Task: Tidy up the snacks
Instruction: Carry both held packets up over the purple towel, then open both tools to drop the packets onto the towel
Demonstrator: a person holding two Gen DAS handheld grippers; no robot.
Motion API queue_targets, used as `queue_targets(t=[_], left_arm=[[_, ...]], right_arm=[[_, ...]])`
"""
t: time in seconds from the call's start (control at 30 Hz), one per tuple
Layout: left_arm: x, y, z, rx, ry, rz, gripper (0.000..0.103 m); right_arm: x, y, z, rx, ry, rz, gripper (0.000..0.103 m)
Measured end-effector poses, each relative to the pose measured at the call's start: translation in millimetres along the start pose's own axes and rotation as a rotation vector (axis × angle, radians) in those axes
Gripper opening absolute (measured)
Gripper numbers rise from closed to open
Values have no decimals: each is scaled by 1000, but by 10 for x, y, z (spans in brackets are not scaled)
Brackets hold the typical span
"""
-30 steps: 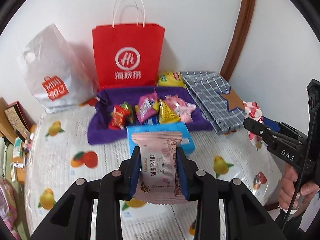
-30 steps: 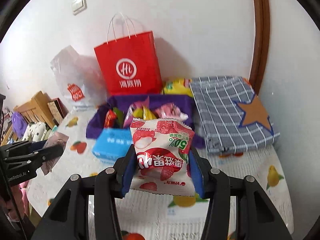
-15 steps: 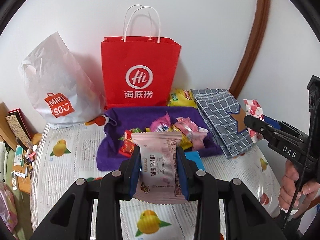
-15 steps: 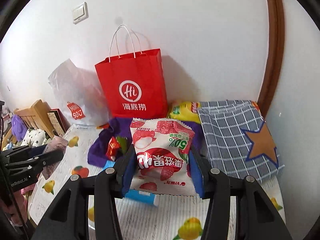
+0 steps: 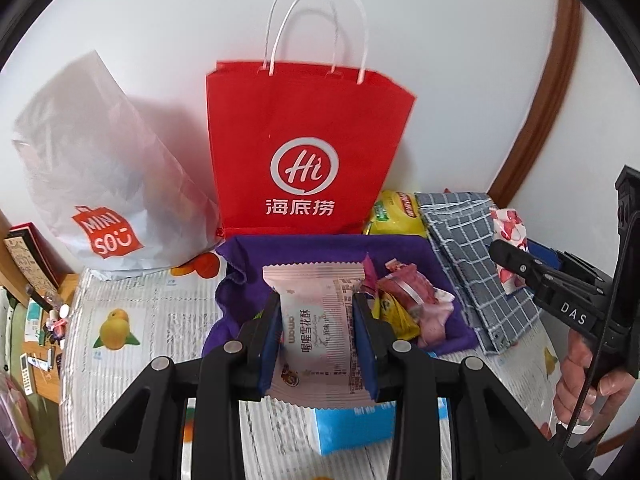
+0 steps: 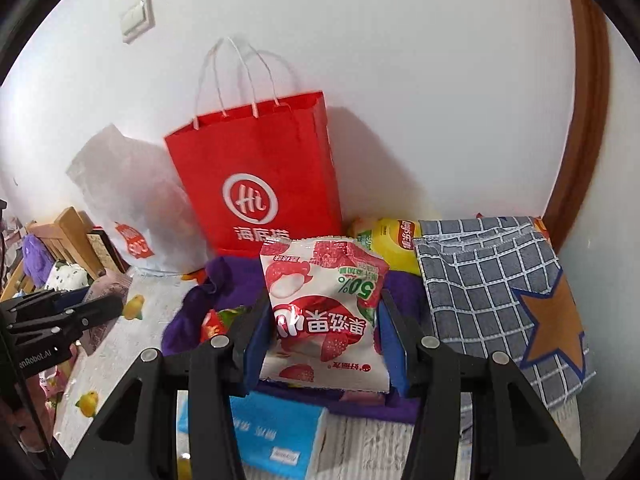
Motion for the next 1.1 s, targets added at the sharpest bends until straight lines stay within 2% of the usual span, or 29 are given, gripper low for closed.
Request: queue_targets(t=[0.3,0.47,0.53,0.77,1.1], left_arm=[[78,-9,806,-114,28,4,33],[101,58,1056,-136,83,-27,33],[120,116,1152,-174,94,-16,33],[88,151,1292,-192,103,-23,33],[154,194,1369,-200,98,2,33]], right_arm=[[310,150,799,-138,10,27,50],[369,264,1029,-179,11,21,50],[382,309,1100,-190,15,14,50],[416,436,1347,-246,25,16,50],[411,536,1447,-299,52,-22,53]])
Point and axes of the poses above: each gripper's, at about its wrist camera, not at the fingertips, and z roughly the way its jaws point, x to its right, y to its underside, the point moved 7 cm from there along z, roughly the way its jaws point, and after that the axes turned 7 degrees about -y, right-handed, at the moved point
